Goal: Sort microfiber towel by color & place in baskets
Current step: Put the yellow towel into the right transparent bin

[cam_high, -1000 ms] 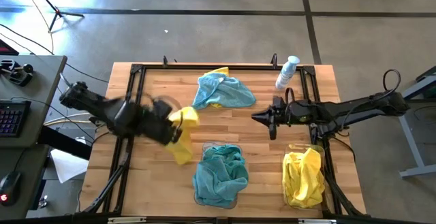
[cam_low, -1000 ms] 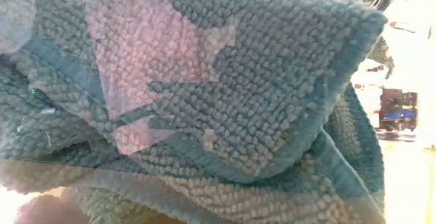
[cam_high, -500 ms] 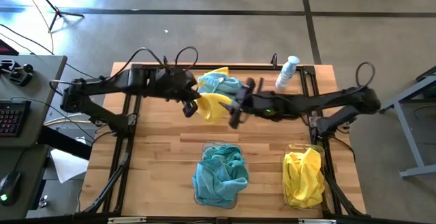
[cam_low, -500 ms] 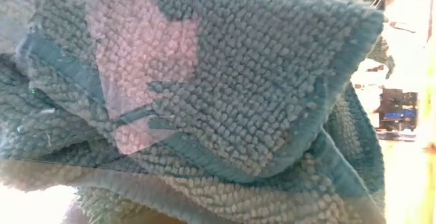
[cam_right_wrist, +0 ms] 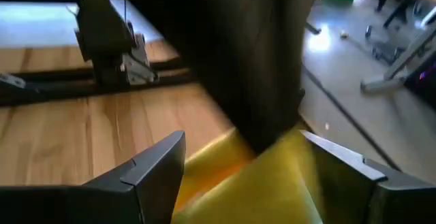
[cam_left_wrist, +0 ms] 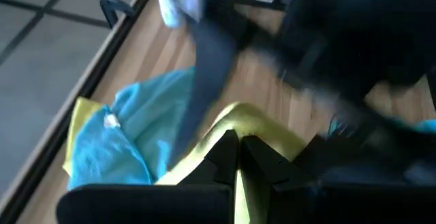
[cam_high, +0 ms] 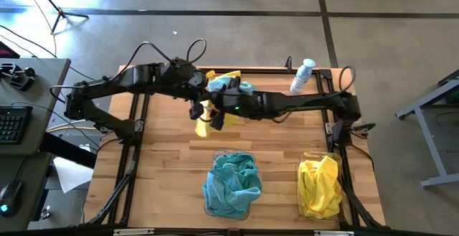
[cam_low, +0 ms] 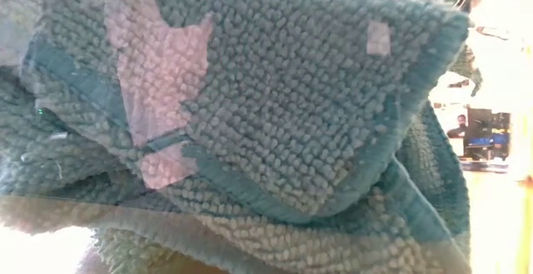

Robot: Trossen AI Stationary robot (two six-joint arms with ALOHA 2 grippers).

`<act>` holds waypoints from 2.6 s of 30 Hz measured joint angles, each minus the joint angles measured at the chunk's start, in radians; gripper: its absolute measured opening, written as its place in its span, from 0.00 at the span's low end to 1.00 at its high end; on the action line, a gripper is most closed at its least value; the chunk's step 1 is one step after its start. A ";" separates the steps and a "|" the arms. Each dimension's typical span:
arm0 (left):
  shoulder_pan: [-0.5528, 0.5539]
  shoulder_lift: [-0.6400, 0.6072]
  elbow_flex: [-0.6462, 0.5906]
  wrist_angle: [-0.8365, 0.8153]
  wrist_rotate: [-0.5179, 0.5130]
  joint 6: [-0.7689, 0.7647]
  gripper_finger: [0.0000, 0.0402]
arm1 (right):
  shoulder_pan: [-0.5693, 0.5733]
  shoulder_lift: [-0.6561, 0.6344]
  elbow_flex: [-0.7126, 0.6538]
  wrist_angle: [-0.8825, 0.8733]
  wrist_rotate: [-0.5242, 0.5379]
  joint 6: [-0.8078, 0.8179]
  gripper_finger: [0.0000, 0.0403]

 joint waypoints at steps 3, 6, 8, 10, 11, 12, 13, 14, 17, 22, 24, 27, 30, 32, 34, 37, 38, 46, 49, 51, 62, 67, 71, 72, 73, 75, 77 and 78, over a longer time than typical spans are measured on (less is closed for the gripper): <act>0.008 -0.001 0.038 -0.026 0.001 0.035 0.00 | -0.001 0.047 0.033 -0.041 0.006 0.060 0.65; 0.009 -0.002 0.056 -0.028 0.000 0.064 0.00 | -0.001 0.063 0.038 -0.048 0.028 0.091 0.55; 0.009 -0.002 0.057 -0.030 0.000 0.074 0.00 | -0.001 0.063 0.027 -0.047 0.046 0.106 0.43; 0.008 -0.002 0.057 -0.031 0.000 0.086 0.00 | -0.001 0.063 0.025 -0.065 0.049 0.128 0.27; 0.008 -0.002 0.057 -0.031 0.000 0.098 0.00 | -0.001 0.063 0.025 -0.075 0.048 0.135 0.18; 0.008 0.000 0.057 -0.031 0.000 0.104 0.00 | -0.001 0.063 0.025 -0.084 0.045 0.142 0.10; 0.008 0.001 0.057 -0.030 0.000 0.108 0.00 | -0.001 0.063 0.026 -0.089 0.040 0.145 0.05; 0.008 0.001 0.057 -0.029 0.000 0.108 0.01 | -0.001 0.063 0.026 -0.090 0.038 0.148 0.04; 0.008 0.001 0.057 -0.029 0.000 0.108 0.05 | 0.001 0.057 0.026 -0.120 0.037 0.181 0.07; 0.008 0.001 0.057 -0.027 -0.002 0.111 0.16 | 0.016 0.004 0.026 -0.295 0.050 0.258 0.01; 0.008 0.001 0.057 -0.028 -0.003 0.122 0.20 | 0.023 -0.026 0.026 -0.358 0.051 0.318 0.02; 0.008 0.001 0.057 -0.034 -0.005 0.129 0.23 | 0.046 -0.076 0.026 -0.462 0.056 0.408 0.02; 0.009 0.001 0.057 -0.070 -0.006 0.159 0.24 | 0.086 -0.133 0.026 -0.577 0.046 0.506 0.01; 0.013 0.001 0.055 -0.088 -0.005 0.161 0.23 | 0.118 -0.176 0.026 -0.650 0.033 0.588 0.01; 0.017 -0.001 0.039 -0.089 -0.002 0.151 0.23 | 0.155 -0.218 0.026 -0.720 0.010 0.666 0.01; 0.022 0.000 0.010 -0.091 -0.002 0.143 0.23 | 0.230 -0.286 0.026 -0.817 -0.015 0.793 0.01; 0.023 0.000 0.002 -0.093 -0.002 0.140 0.23 | 0.258 -0.309 0.026 -0.846 -0.027 0.840 0.01; 0.023 0.000 -0.073 -0.092 -0.001 0.071 0.23 | 0.526 -0.427 0.026 -1.155 -0.119 1.350 0.01; 0.023 0.000 -0.092 -0.091 -0.001 0.050 0.23 | 0.618 -0.433 0.026 -1.255 -0.206 1.517 0.00; 0.022 0.000 -0.106 -0.089 -0.001 0.032 0.23 | 0.665 -0.433 0.018 -1.246 -0.282 1.586 0.00; 0.022 0.000 -0.143 -0.058 -0.001 -0.067 0.23 | 0.796 -0.421 -0.042 -1.247 -0.433 1.812 0.00; 0.020 0.000 -0.143 -0.030 -0.001 -0.117 0.23 | 0.825 -0.419 -0.241 -1.246 -0.463 1.811 0.00; 0.013 0.000 -0.143 -0.024 -0.001 -0.120 0.23 | 0.866 -0.418 -0.371 -1.191 -0.375 1.854 0.00; 0.012 0.000 -0.143 -0.021 -0.001 -0.120 0.23 | 0.874 -0.418 -0.397 -1.171 -0.321 1.886 0.00; 0.012 0.000 -0.143 -0.019 -0.001 -0.121 0.23 | 0.882 -0.418 -0.420 -1.145 -0.271 1.919 0.00; 0.012 0.000 -0.143 -0.020 -0.001 -0.135 0.23 | 0.894 -0.418 -0.457 -1.074 -0.224 1.963 0.00; 0.012 0.000 -0.143 -0.020 -0.001 -0.146 0.23 | 0.905 -0.418 -0.491 -1.007 -0.228 1.989 0.00; 0.012 0.000 -0.143 -0.020 -0.001 -0.146 0.23 | 0.913 -0.418 -0.510 -0.969 -0.231 2.000 0.00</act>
